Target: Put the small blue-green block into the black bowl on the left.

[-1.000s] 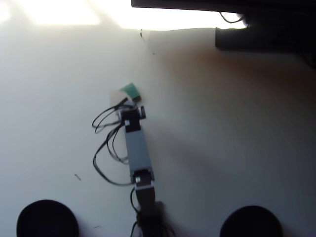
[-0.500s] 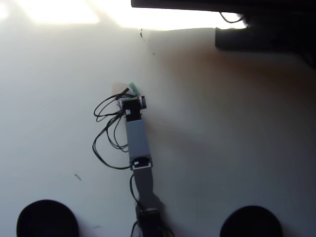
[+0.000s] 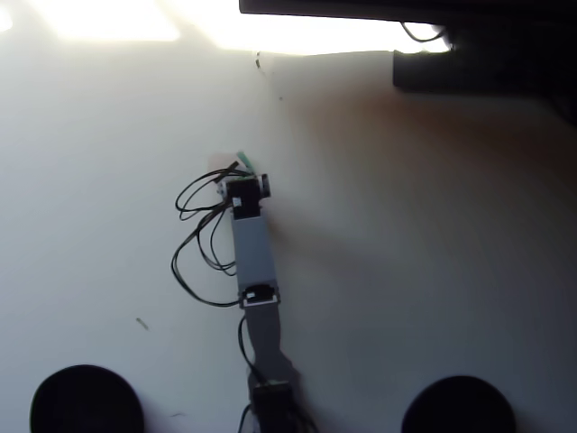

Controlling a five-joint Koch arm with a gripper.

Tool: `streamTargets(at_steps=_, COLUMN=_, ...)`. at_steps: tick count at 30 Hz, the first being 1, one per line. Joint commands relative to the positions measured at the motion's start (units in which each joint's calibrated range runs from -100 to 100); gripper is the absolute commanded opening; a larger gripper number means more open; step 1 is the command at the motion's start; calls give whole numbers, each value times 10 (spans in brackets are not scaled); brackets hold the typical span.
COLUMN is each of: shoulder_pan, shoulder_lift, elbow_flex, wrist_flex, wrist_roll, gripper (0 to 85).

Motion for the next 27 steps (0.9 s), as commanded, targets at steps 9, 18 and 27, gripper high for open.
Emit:
streamTargets(at_steps=9, shoulder_pan=4, shoulder_lift=-11, elbow_flex=31, wrist_flex=-26, wrist_roll=-9, gripper=465)
streamTargets(at_steps=18, shoulder_pan=5, shoulder_lift=-11, elbow_flex=31, wrist_flex=-26, wrist_roll=-7, gripper=185)
streamTargets(at_steps=27, shoulder_pan=-13, shoulder_lift=-68, elbow_flex=58, wrist_flex=-64, wrist_roll=-6, gripper=31)
